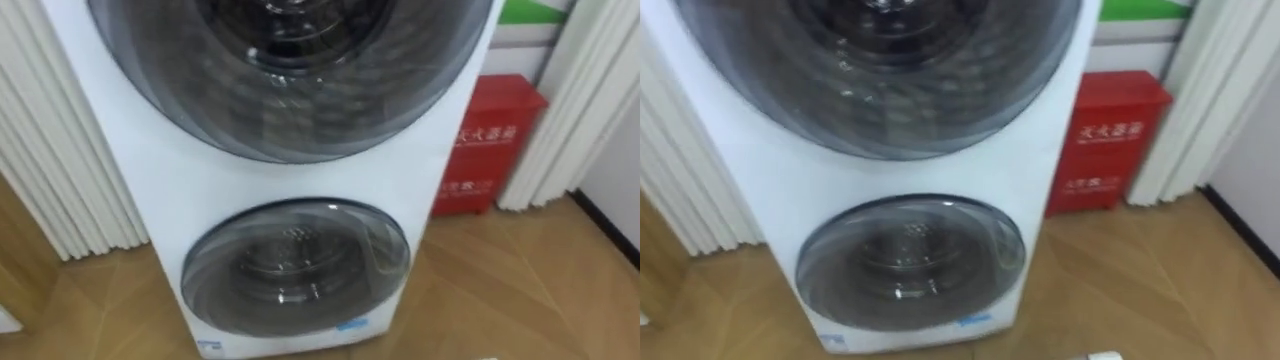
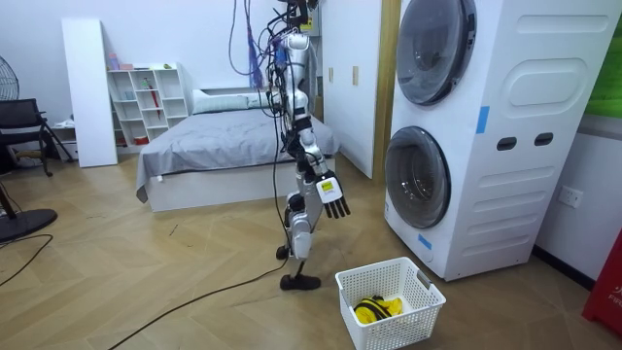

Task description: Pick clothes from washing machine

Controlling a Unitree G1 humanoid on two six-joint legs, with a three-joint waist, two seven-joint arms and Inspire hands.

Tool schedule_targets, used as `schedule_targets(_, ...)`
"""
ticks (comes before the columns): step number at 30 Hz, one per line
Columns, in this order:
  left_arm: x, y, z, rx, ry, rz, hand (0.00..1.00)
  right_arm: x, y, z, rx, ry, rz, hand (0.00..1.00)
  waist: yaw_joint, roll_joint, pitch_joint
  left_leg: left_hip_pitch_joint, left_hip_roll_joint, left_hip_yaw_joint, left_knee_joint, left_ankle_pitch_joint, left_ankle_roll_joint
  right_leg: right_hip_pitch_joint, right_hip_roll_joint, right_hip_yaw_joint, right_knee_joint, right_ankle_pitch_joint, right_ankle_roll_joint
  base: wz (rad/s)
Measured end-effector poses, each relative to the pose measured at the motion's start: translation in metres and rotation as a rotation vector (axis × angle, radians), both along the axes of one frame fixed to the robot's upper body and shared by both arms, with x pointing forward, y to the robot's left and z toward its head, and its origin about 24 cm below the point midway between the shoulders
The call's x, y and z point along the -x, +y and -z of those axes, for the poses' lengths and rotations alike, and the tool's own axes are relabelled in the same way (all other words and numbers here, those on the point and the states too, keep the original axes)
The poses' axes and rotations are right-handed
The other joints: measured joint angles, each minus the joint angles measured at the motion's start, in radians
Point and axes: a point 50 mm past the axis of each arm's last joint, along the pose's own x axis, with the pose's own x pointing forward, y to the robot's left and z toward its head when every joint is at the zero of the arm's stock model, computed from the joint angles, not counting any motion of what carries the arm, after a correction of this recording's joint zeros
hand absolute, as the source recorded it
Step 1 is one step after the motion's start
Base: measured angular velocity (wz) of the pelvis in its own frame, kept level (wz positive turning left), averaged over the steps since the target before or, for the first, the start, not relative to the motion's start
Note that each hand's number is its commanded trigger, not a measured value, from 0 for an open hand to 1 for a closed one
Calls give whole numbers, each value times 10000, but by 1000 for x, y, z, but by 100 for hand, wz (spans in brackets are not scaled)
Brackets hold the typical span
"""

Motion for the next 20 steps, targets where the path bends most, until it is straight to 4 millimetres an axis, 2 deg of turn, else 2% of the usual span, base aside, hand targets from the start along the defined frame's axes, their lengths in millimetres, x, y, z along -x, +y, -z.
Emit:
schedule_targets(1,6,-5,2,83,226,-181,0,0,0,0,-4,3,108,0,129,58,17,-26,1,-32,-11,-2,2,-5,0,-9,1,-1,1,4)
schedule_targets(4,22,-15,8,317,769,-1207,0,4,0,1,-98,202,427,0,470,130,0,-34,17,-34,-12,-13,15,1,16,-46,2,-14,16,-1)
schedule_targets(6,30,-20,10,428,1097,-1681,0,4,2,3,-276,288,704,0,509,149,3,-42,28,-61,-9,-69,4,28,20,-194,1,-91,-2,0)
schedule_targets(9,42,-25,12,559,1715,-2033,0,12,4,4,-595,456,1518,0,507,89,-5,9,33,-131,103,-89,-29,193,17,-247,-16,-226,-132,8)
schedule_targets(11,46,-28,13,729,1902,-2501,0,19,4,5,-722,638,2069,0,466,168,-47,-9,36,-254,156,-86,-38,201,13,-320,4,-284,-154,12)
schedule_targets(15,43,-26,13,835,1895,-2971,0,19,4,5,-733,692,2127,0,459,198,-80,-2,56,-268,214,-74,-52,208,32,-323,17,-283,-161,1)
schedule_targets(20,27,-23,12,848,1328,-3293,0,18,5,6,-798,822,2125,0,406,144,-84,-13,36,-270,213,-76,-52,188,15,-323,11,-279,-165,0)
